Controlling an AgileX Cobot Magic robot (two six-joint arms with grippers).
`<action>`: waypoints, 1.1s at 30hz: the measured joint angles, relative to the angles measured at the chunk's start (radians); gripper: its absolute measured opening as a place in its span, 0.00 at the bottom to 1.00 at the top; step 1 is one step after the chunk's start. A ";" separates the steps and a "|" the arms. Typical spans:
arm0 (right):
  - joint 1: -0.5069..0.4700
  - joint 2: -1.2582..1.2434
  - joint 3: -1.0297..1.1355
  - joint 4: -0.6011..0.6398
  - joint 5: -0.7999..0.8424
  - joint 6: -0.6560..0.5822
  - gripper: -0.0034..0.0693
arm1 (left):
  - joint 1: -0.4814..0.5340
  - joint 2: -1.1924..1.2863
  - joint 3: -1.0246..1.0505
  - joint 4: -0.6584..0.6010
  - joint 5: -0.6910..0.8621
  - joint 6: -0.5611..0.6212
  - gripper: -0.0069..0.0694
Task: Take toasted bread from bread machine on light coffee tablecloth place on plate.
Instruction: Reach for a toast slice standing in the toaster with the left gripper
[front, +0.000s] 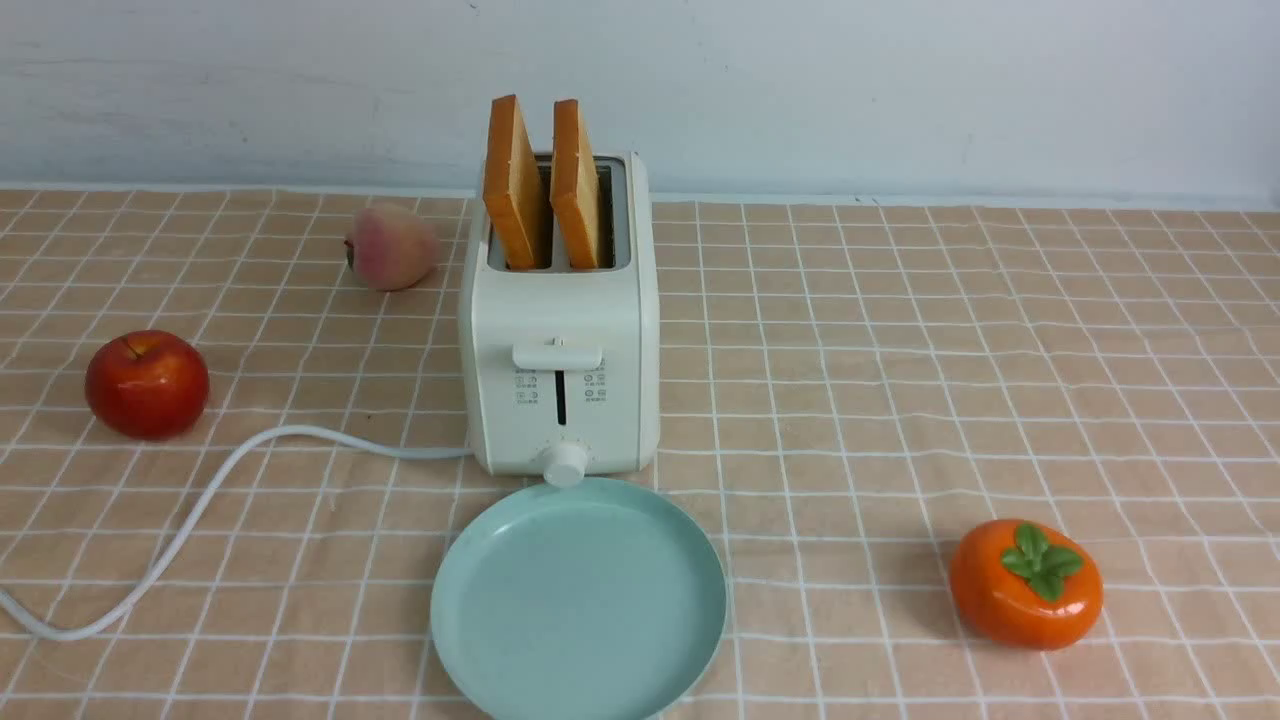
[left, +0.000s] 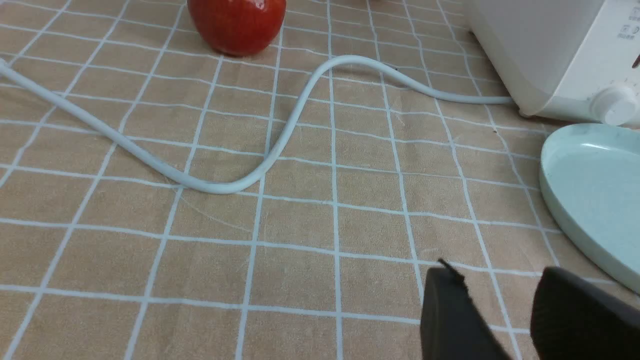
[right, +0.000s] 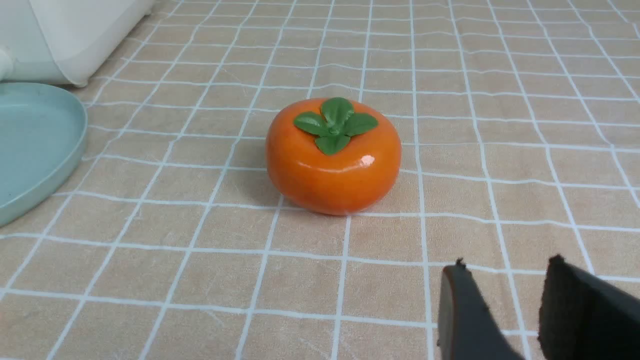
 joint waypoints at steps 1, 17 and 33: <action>0.000 0.000 0.000 0.000 0.000 0.000 0.38 | 0.000 0.000 0.000 0.000 0.000 0.000 0.41; 0.000 0.000 0.000 0.000 0.000 0.000 0.38 | 0.000 0.000 0.000 0.009 -0.013 0.000 0.41; 0.000 0.000 0.009 0.157 -0.105 0.000 0.38 | 0.000 0.000 0.000 -0.468 -0.622 -0.289 0.40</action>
